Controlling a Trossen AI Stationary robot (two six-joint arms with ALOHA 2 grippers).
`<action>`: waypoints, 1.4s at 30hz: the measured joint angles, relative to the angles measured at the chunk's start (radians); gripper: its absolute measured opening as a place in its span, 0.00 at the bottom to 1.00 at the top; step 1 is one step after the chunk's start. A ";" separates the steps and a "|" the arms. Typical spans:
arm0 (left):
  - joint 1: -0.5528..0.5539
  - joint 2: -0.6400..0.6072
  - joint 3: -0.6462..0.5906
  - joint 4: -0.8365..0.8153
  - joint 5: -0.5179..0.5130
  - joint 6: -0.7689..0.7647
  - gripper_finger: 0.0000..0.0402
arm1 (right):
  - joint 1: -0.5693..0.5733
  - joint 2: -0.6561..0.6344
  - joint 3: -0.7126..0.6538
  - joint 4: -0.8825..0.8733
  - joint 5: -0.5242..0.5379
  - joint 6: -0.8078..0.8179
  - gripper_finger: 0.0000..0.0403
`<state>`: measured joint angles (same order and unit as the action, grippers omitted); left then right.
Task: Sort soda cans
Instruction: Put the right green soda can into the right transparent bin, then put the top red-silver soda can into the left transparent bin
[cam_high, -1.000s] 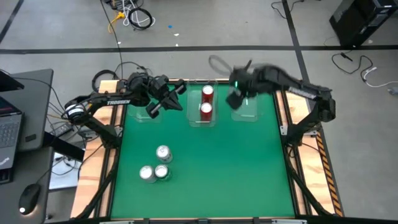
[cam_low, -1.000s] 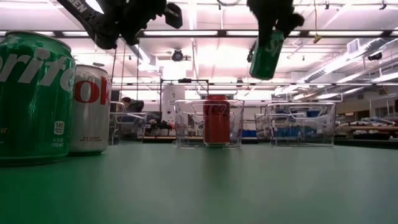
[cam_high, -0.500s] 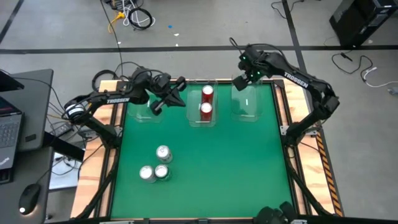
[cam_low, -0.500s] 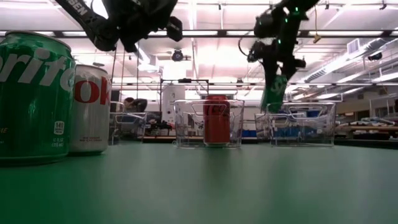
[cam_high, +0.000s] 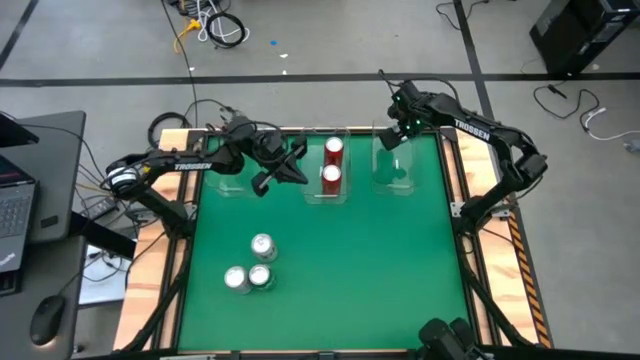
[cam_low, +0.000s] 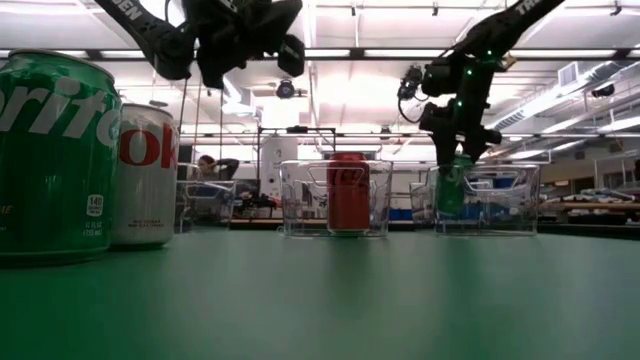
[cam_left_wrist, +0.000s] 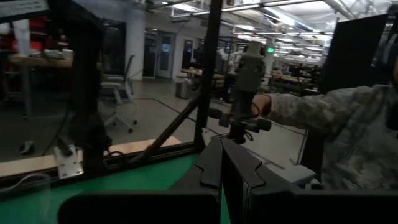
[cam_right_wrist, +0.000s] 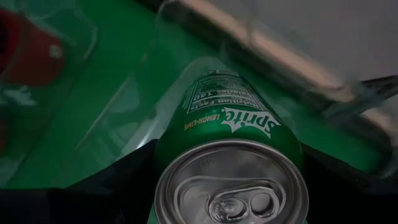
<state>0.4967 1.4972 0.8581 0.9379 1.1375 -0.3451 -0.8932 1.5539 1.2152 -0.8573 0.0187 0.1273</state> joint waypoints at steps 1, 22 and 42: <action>-0.003 -0.010 0.000 0.001 0.001 0.000 0.02 | 0.000 0.000 0.003 -0.013 -0.017 0.000 0.77; -0.020 -0.119 0.000 -0.427 -0.124 0.295 0.02 | 0.016 0.154 0.045 -0.080 -0.049 -0.054 0.78; -0.267 -0.401 0.163 -1.484 -0.877 0.681 0.02 | 0.134 0.144 0.378 -0.255 -0.001 -0.105 0.70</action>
<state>0.2295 1.0966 1.0213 -0.5462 0.2609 0.3358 -0.7596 1.6981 1.5928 -1.1121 0.0177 0.0227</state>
